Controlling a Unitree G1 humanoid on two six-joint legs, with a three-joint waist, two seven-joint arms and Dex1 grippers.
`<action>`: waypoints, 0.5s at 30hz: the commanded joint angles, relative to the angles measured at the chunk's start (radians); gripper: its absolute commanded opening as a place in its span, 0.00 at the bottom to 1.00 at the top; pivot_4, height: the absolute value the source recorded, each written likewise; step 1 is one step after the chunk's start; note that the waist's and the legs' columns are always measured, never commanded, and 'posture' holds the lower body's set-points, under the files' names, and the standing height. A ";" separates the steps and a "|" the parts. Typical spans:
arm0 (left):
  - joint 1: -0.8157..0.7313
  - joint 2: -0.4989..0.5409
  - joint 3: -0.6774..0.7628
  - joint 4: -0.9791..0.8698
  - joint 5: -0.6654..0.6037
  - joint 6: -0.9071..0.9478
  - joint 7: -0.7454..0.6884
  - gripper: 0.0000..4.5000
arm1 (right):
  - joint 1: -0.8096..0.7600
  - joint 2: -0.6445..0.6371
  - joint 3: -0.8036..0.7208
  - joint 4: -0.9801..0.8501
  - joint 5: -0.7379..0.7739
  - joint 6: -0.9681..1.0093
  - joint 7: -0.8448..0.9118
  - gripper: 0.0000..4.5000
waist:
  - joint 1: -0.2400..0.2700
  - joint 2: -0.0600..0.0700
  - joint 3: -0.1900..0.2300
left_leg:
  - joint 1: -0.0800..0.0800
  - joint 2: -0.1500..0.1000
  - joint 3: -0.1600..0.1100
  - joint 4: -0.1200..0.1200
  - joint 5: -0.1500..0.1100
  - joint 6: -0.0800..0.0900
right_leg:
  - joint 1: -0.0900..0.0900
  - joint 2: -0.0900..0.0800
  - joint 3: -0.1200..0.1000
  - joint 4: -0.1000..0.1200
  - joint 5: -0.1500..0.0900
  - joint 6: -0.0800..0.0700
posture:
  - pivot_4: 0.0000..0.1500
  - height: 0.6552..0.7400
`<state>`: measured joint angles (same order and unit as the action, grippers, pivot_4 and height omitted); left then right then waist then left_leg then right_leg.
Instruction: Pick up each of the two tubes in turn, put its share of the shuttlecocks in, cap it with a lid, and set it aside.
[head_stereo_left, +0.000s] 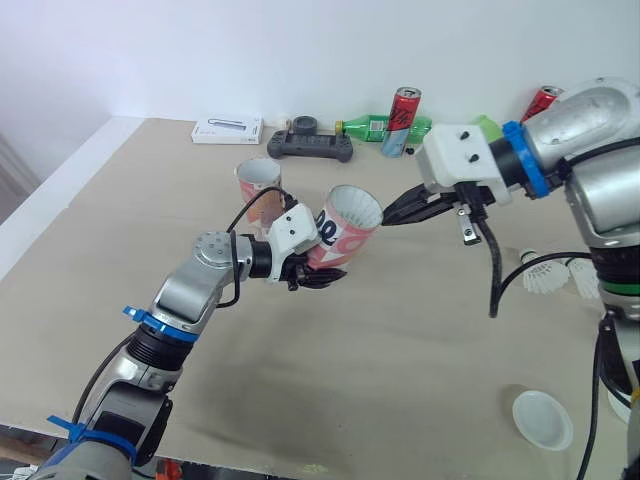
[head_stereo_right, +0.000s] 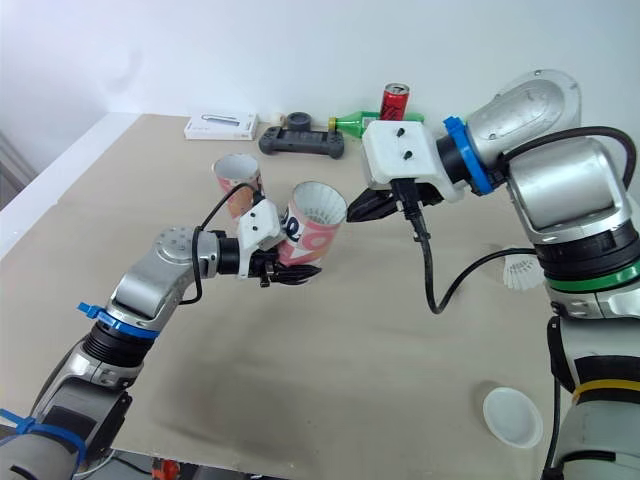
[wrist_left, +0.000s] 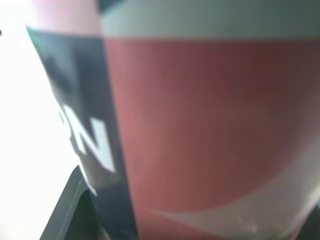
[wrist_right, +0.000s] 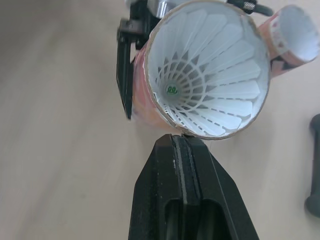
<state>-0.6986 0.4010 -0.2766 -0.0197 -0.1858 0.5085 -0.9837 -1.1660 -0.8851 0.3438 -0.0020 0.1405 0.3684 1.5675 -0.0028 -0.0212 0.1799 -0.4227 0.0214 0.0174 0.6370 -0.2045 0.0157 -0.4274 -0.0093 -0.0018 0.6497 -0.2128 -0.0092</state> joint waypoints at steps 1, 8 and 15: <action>-0.031 -0.008 -0.039 -0.013 0.017 -0.014 -0.009 0.56 | -0.092 0.030 -0.018 0.030 -0.009 -0.076 0.032 0.01 | 0.000 0.000 0.000 | 0.000 0.000 0.000 0.000 0.000 0.000 | 0.000 0.000 0.000 0.000 0.000 0.000 | 1.00 1.00; 0.011 -0.180 0.061 0.046 -0.089 -0.088 0.061 0.56 | -0.078 -0.179 0.034 -0.018 0.190 -0.046 0.047 0.01 | 0.015 0.000 0.000 | -0.002 -0.001 0.001 0.000 0.000 0.001 | 0.000 -0.004 -0.001 0.000 -0.003 0.000 | 1.00 1.00; 0.173 -0.323 0.044 0.156 -0.059 -0.337 0.115 0.56 | 0.224 -0.572 -0.002 -0.106 0.339 -0.098 0.047 0.01 | 0.007 0.000 0.001 | -0.001 -0.006 0.003 0.001 -0.006 0.009 | 0.001 -0.009 0.005 -0.001 -0.005 0.004 | 1.00 1.00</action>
<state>-0.5280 0.0925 -0.2376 0.1491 -0.2437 0.2373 -0.8782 -0.9560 -1.4162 0.3860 -0.0706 0.4440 0.2949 1.5735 0.0047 -0.0212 0.1805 -0.4221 0.0163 0.0231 0.6383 -0.2107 0.0256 -0.4266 -0.0190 0.0042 0.6486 -0.2172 -0.0052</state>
